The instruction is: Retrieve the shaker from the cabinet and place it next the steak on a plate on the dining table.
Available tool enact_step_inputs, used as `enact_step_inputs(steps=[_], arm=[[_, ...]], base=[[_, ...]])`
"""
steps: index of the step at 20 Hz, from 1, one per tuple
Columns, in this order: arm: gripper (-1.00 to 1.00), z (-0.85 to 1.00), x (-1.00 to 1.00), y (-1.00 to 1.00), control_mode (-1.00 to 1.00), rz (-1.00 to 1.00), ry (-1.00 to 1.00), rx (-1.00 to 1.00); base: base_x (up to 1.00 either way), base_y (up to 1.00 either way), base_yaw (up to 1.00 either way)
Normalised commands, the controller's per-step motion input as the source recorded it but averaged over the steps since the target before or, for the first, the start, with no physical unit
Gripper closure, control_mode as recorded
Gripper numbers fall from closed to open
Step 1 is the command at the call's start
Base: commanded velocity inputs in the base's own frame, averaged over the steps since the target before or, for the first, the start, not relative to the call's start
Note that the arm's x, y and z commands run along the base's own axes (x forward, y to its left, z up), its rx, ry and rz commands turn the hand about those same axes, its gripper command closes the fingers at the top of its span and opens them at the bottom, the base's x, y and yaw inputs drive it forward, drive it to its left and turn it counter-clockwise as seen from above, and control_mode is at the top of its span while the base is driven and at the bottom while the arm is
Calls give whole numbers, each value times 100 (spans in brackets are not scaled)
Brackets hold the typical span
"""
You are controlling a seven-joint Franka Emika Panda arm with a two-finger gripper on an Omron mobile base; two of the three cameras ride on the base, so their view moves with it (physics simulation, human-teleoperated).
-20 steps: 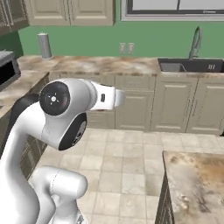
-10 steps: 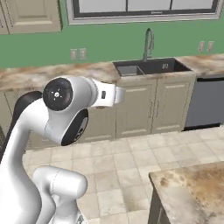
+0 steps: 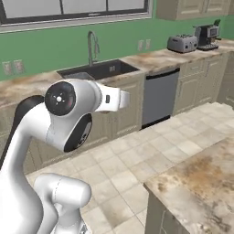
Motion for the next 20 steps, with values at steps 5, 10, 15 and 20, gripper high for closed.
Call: enact_step_inputs(steps=[5, 10, 15, 20], arm=[[100, 0, 0, 0, 100, 0, 0, 0], [100, 0, 0, 0, 100, 0, 0, 0], [100, 0, 0, 0, 100, 0, 0, 0], [100, 0, 0, 0, 100, 0, 0, 0]], base=[[45, 36, -57], [9, 6, -53], [0, 0, -50], [0, 0, -49]])
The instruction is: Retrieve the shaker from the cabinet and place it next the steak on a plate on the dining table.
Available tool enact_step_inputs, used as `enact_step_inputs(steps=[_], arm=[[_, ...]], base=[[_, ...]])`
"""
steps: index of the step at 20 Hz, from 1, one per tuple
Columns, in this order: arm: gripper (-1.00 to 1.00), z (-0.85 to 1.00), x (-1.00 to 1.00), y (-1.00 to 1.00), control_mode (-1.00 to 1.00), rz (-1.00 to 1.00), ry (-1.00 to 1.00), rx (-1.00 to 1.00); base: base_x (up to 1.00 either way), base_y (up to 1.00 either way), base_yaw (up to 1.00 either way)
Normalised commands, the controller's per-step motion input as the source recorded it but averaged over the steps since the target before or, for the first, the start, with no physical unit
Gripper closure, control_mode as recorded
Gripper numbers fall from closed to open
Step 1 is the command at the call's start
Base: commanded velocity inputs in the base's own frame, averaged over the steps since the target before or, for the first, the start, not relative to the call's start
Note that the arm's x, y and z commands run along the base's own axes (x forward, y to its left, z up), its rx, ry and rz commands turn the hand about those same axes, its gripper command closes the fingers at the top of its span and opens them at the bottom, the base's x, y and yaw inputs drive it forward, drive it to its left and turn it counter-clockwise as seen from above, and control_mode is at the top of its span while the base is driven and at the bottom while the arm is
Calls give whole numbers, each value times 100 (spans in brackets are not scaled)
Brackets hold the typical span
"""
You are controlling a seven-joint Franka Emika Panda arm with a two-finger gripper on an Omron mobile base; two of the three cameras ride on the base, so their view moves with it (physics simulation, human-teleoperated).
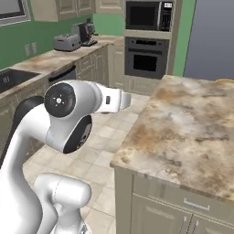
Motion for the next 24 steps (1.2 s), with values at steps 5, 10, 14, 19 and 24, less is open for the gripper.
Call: enact_step_inputs(steps=[5, 10, 14, 19, 24], arm=[[100, 0, 0, 0, 100, 0, 0, 0], [100, 0, 0, 0, 100, 0, 0, 0], [100, 0, 0, 0, 100, 0, 0, 0], [100, 0, 0, 0, 100, 0, 0, 0], [100, 0, 0, 0, 100, 0, 0, 0]], base=[[1, 22, -46], [7, 62, -41], [8, 89, -38], [8, 100, -32], [63, 99, -12]])
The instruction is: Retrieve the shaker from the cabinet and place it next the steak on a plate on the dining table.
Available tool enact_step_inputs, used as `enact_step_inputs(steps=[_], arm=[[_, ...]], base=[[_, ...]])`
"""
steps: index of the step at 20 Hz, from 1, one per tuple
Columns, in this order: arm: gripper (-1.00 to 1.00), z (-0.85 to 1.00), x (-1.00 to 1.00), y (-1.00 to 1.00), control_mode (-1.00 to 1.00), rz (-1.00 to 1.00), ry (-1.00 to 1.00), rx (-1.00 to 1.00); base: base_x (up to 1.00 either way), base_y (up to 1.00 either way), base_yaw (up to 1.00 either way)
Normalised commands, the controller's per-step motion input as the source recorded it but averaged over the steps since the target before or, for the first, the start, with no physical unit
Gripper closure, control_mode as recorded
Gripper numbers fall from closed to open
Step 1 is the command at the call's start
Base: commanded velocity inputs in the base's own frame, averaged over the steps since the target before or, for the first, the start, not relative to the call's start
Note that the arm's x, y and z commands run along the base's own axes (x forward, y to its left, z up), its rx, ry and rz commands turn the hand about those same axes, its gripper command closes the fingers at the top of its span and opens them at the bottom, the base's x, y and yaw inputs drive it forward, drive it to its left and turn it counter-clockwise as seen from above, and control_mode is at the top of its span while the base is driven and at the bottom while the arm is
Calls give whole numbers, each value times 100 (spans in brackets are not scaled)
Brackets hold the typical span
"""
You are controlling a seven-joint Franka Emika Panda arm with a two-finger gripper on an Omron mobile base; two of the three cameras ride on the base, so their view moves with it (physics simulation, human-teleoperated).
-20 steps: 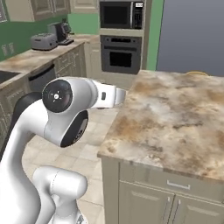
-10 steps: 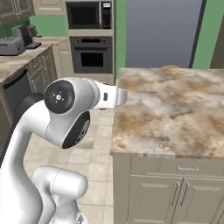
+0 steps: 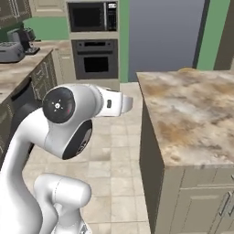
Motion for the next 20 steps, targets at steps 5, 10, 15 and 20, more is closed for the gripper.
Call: enact_step_inputs(steps=[5, 10, 15, 20], arm=[[100, 0, 0, 0, 100, 0, 0, 0], [100, 0, 0, 0, 100, 0, 0, 0], [100, 0, 0, 0, 100, 0, 0, 0], [100, 0, 0, 0, 100, 0, 0, 0]], base=[[100, 67, -6], [100, 50, -9], [100, 50, -30], [100, 66, -41]])
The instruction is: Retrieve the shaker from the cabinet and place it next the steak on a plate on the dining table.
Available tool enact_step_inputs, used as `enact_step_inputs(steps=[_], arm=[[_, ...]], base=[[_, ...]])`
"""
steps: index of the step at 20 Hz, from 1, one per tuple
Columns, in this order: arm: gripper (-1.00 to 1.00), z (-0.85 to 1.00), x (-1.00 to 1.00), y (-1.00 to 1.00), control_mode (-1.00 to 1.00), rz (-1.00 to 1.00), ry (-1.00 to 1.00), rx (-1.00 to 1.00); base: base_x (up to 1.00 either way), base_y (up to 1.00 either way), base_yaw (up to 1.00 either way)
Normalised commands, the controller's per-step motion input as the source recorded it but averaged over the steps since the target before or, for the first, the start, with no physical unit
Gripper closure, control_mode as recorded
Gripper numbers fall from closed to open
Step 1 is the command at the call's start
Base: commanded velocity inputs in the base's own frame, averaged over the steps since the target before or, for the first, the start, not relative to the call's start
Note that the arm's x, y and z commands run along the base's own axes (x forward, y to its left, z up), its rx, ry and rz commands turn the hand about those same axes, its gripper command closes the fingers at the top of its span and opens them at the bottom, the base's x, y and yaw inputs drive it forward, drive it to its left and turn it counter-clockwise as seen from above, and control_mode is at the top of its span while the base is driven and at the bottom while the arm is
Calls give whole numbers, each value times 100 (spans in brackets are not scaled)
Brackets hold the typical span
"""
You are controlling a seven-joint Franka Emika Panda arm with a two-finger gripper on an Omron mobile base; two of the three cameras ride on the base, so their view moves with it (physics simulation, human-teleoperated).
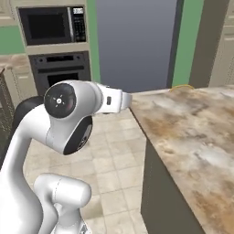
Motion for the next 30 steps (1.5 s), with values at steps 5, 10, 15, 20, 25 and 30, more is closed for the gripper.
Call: enact_step_inputs(steps=[5, 10, 15, 20, 25, 30], arm=[[100, 0, 0, 0, 100, 0, 0, 0], [100, 0, 0, 0, 100, 0, 0, 0], [100, 0, 0, 0, 100, 0, 0, 0], [100, 0, 0, 0, 100, 0, 0, 0], [100, 0, 0, 0, 100, 0, 0, 0], [100, 0, 0, 0, 100, 0, 0, 0]], base=[[100, 89, -40], [100, 100, -30], [100, 100, -27], [100, 91, -30], [88, 27, -51], [59, -28, -64]])
